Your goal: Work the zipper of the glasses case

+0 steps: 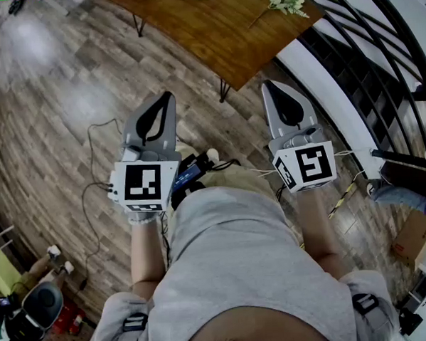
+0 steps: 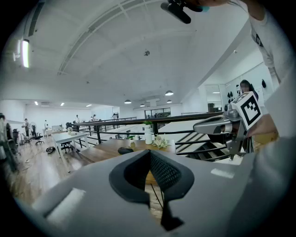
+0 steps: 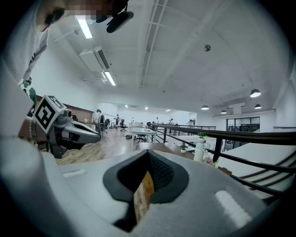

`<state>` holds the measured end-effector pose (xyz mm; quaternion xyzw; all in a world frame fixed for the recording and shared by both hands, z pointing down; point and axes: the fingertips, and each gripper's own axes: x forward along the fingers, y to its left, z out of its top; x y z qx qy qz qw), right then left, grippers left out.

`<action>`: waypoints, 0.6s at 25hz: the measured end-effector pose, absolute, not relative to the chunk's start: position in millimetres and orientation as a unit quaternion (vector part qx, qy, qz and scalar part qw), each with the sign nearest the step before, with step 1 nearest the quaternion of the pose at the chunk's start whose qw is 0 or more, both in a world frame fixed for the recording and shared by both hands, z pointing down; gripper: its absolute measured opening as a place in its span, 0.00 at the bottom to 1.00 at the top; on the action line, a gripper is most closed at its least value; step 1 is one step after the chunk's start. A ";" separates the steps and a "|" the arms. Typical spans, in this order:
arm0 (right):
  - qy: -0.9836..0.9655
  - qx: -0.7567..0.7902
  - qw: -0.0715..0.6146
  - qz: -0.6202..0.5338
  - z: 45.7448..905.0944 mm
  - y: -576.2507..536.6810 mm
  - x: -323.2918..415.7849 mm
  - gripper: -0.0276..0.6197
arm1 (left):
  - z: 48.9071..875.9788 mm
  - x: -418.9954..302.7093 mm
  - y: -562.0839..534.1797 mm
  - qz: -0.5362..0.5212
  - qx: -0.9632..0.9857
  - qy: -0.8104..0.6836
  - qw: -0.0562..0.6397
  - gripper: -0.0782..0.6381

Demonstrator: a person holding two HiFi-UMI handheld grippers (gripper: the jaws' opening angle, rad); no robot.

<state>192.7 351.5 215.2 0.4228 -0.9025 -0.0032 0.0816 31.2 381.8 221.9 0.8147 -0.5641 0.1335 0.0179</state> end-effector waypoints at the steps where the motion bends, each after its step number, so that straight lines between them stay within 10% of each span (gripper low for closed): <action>1: -0.903 0.423 0.082 -0.003 215.6 351.6 192.8 0.04 | 222.2 31.1 381.9 0.133 0.815 -0.564 0.018 0.13; 15: -0.905 0.416 0.082 0.036 225.5 347.0 188.4 0.05 | 226.8 24.6 380.3 0.120 0.811 -0.571 0.035 0.12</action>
